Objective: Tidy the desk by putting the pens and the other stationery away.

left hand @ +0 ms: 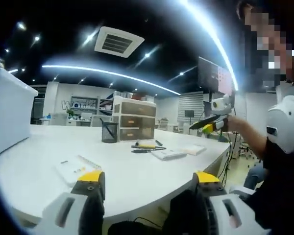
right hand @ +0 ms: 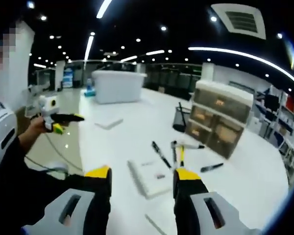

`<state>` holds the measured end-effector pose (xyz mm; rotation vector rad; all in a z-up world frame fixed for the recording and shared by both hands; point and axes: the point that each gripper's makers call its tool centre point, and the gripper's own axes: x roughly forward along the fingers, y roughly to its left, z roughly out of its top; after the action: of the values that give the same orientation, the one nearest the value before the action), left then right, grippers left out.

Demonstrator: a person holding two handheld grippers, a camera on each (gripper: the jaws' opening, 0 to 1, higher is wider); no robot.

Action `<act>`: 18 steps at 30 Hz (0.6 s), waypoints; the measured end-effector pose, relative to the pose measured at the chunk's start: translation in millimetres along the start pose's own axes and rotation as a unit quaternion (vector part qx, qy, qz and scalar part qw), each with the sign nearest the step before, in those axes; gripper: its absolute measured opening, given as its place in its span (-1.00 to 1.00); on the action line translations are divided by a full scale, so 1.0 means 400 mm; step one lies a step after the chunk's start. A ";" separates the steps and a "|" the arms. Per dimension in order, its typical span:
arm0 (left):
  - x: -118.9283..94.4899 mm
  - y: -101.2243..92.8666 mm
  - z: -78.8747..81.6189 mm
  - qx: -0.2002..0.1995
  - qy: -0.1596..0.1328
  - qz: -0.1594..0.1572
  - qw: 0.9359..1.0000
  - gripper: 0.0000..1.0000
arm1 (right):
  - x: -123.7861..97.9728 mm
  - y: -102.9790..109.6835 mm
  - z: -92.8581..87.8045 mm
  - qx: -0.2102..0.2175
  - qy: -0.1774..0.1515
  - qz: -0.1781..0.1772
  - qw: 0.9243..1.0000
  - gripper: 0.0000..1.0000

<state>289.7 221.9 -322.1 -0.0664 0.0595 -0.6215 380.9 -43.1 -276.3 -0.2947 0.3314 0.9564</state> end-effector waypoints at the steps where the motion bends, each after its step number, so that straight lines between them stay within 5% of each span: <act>1: -0.002 -0.001 0.000 0.001 0.001 0.000 1.000 0.43 | 0.008 -0.004 0.004 -0.004 0.006 0.002 1.000 -0.06; 8: -0.014 0.001 0.003 0.004 0.002 0.008 1.000 0.41 | 0.057 -0.038 0.042 -0.025 0.028 0.016 0.999 -0.10; 18: -0.018 0.000 0.000 -0.002 0.008 0.010 1.000 0.41 | 0.137 -0.047 0.042 -0.063 0.096 0.047 0.992 -0.15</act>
<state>284.0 225.9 -321.9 -0.0658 0.0763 -0.6024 428.4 -6.1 -281.2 -0.4923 0.4640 1.0463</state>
